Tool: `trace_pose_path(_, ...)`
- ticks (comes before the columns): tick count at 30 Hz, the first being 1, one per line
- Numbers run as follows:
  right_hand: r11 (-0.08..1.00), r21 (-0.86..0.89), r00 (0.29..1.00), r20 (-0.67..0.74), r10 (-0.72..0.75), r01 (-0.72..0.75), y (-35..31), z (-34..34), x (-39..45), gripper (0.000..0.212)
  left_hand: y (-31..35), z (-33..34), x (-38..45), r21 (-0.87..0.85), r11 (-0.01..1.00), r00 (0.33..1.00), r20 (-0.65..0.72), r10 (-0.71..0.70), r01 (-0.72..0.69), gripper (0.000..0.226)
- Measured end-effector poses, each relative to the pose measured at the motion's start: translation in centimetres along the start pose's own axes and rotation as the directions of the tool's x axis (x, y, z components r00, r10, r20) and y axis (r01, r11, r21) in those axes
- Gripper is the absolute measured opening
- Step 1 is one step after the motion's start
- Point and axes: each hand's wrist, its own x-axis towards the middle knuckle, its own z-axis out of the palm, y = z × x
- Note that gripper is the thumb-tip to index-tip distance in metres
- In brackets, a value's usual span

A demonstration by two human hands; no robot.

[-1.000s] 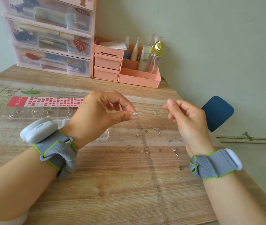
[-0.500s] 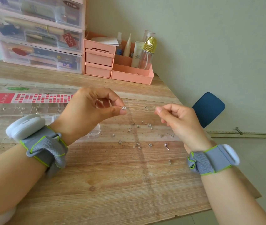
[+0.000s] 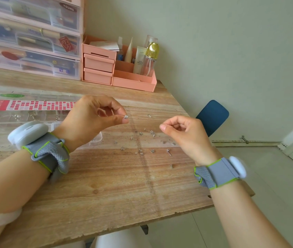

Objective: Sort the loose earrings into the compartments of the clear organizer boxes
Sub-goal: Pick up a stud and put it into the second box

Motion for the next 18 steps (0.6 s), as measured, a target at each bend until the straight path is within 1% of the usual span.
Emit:
trace_pose_path(5,0.995,-0.096,0.997,0.065,0.036,-0.030,0.1,-0.8,-1.3,0.008,0.0,0.1,0.0,0.008,1.000,1.000,0.000,-0.007,0.007,0.018)
trace_pose_path(9,0.979,-0.178,0.980,0.153,0.127,-0.099,0.1,-1.0,-2.0,0.009,-0.1,0.2,0.0,0.012,1.000,1.000,0.001,-0.017,0.016,0.017)
trace_pose_path(13,0.952,-0.279,0.971,0.164,0.177,-0.126,0.3,-1.1,-2.1,0.010,-0.2,0.1,0.0,-0.005,1.000,1.000,0.006,-0.017,0.017,0.015)
trace_pose_path(18,0.937,-0.331,0.963,0.198,0.185,-0.112,0.2,-1.0,-1.8,0.007,-0.2,0.1,0.0,-0.009,1.000,1.000,0.019,-0.020,0.020,0.017)
